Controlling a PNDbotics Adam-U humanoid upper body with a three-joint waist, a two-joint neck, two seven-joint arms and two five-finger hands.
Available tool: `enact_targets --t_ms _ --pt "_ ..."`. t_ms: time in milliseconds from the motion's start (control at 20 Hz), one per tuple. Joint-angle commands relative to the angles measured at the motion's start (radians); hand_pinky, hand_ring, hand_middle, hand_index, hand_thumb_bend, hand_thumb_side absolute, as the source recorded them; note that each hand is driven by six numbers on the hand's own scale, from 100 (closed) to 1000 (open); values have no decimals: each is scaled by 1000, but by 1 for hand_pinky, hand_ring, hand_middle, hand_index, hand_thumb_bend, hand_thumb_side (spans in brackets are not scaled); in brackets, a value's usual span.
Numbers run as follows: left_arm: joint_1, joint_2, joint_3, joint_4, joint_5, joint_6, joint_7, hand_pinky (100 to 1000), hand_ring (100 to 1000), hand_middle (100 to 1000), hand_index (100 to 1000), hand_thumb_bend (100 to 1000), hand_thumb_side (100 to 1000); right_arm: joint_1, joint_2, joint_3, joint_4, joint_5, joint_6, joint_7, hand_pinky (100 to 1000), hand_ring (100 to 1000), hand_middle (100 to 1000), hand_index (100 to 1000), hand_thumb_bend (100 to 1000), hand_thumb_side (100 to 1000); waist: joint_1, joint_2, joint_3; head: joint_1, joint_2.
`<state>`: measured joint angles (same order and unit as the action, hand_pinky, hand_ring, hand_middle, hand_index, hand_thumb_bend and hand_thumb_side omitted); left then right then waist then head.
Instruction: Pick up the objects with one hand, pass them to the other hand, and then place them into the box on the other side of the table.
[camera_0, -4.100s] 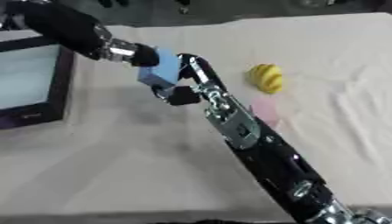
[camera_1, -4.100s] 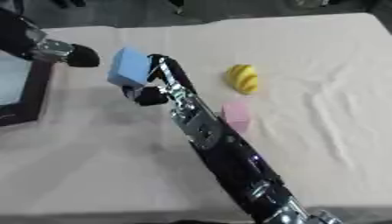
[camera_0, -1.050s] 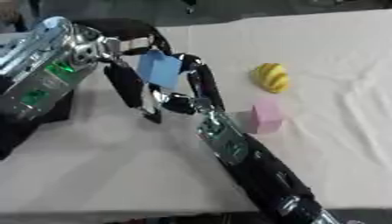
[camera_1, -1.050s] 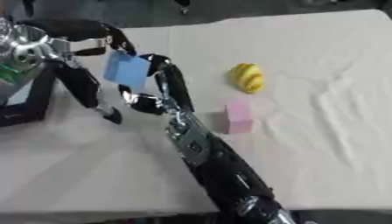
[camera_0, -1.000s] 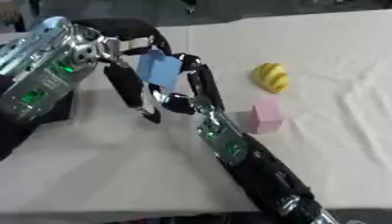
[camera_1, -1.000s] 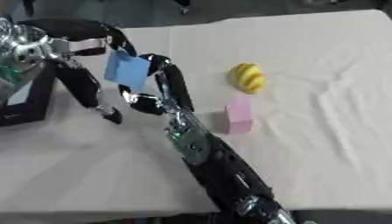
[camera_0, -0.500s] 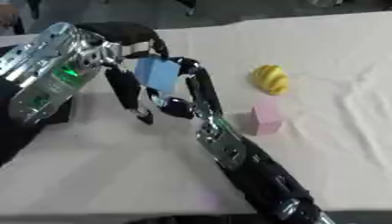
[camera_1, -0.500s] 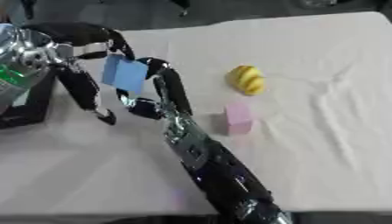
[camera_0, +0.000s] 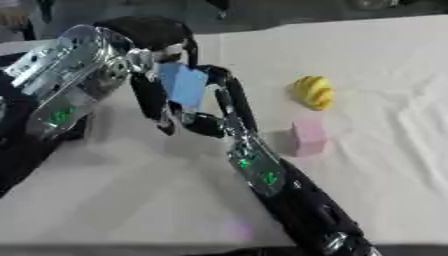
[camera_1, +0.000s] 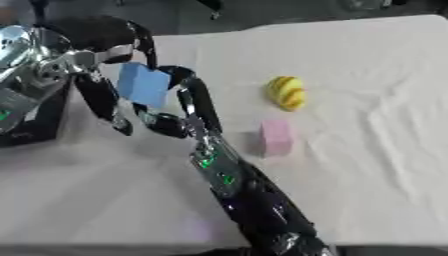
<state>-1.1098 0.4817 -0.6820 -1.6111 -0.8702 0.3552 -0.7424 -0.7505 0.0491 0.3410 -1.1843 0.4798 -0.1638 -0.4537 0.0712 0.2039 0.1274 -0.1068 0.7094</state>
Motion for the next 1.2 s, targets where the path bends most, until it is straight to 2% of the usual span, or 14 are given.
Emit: enact_targets --t_ms 50,600,700,1000,1100,1200 --pt "-24 7 12 -9 -19 -6 -6 828 839 812 904 869 145 -14 2 2 -31 1 -13 -1 766 575 519 498 237 100 13 -17 2 7 0" --pt "-22 2 18 -19 -25 2 -9 797 814 791 891 817 131 -12 -2 4 -40 5 -22 -2 764 575 518 497 238 100 10 -15 0 10 14" --pt "-22 2 18 -21 -26 6 -10 785 802 777 874 765 111 -12 -4 4 -43 9 -23 -4 763 575 518 497 238 100 9 -15 -1 10 15" --pt "-21 0 19 -26 -32 14 -12 763 784 747 799 510 100 -11 -4 5 -43 14 -23 -6 763 575 518 497 235 100 8 -14 -3 14 17" --pt "-22 0 18 -28 -38 13 -14 751 774 733 771 459 100 -12 -5 6 -45 13 -23 -6 763 575 518 497 235 100 8 -13 -4 16 16" --pt "-22 0 18 -29 -45 9 -20 742 768 726 762 444 100 -12 -6 6 -45 13 -23 -6 763 575 515 497 234 100 8 -13 -5 18 16"
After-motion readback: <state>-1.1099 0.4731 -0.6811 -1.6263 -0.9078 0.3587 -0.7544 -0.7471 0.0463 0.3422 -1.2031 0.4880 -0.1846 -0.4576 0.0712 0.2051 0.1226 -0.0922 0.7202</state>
